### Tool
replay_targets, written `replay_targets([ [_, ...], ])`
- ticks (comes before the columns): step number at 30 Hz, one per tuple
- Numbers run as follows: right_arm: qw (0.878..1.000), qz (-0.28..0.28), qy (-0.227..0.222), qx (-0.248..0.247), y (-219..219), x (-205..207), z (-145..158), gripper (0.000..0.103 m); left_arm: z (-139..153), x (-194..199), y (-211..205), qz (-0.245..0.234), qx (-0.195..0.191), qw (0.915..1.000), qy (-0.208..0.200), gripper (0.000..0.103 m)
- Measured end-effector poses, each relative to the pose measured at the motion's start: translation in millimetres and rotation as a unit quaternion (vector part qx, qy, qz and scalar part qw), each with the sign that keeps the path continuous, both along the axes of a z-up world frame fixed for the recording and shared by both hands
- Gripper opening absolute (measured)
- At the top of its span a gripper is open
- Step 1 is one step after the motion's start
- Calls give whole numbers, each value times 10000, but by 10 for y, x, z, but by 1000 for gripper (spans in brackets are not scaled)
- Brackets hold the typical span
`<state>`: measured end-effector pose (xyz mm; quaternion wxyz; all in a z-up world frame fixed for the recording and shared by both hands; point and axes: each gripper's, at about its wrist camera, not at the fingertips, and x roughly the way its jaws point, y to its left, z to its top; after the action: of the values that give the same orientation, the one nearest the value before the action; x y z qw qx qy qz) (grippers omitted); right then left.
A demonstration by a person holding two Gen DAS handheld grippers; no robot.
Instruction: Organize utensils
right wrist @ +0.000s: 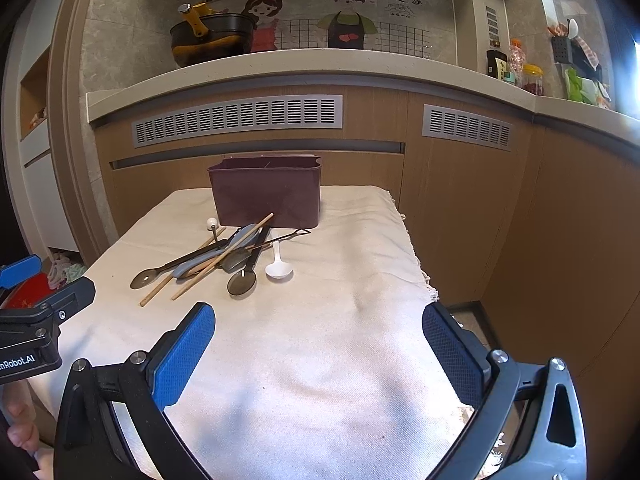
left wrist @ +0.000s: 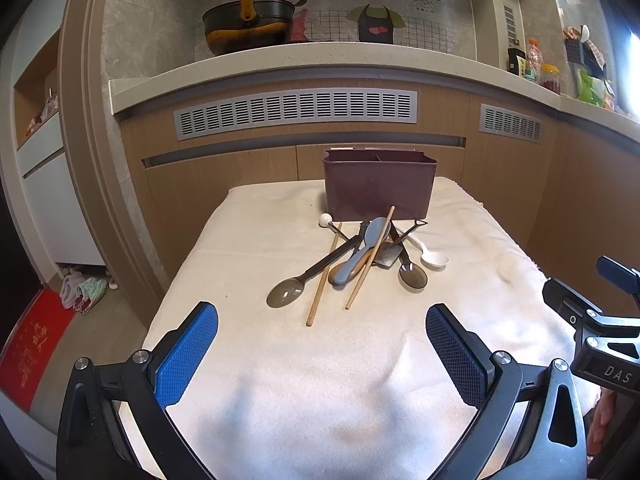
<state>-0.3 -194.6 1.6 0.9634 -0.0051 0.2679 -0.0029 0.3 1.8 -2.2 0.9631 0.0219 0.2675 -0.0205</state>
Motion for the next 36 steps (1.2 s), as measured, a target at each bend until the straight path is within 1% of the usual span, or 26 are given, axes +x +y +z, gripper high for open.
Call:
replay_targets([
  [3,9999,73,25,82,-7,7,-4,103,-11,2,1,-12,-12,10000,20,103],
  [5,9995,170,79,257,-28,13,-14,103,-17,-6,2,-11,-17,10000,20,103],
  [8,9995,85,118,282,-47,23,-30,103,-19,-4,6,-15,-18,10000,28,103],
  [10,9992,179,177,312,-35,32,-42,103,-22,-8,6,-19,-33,10000,38,103],
  [14,9989,317,227,253,21,37,-52,103,-27,-6,6,-26,-30,10000,68,103],
  [17,9998,127,132,77,33,12,-39,103,-27,-9,10,-25,-44,10000,80,103],
  [36,9998,149,134,96,19,1,-45,103,-32,12,24,-48,-80,9998,160,103],
])
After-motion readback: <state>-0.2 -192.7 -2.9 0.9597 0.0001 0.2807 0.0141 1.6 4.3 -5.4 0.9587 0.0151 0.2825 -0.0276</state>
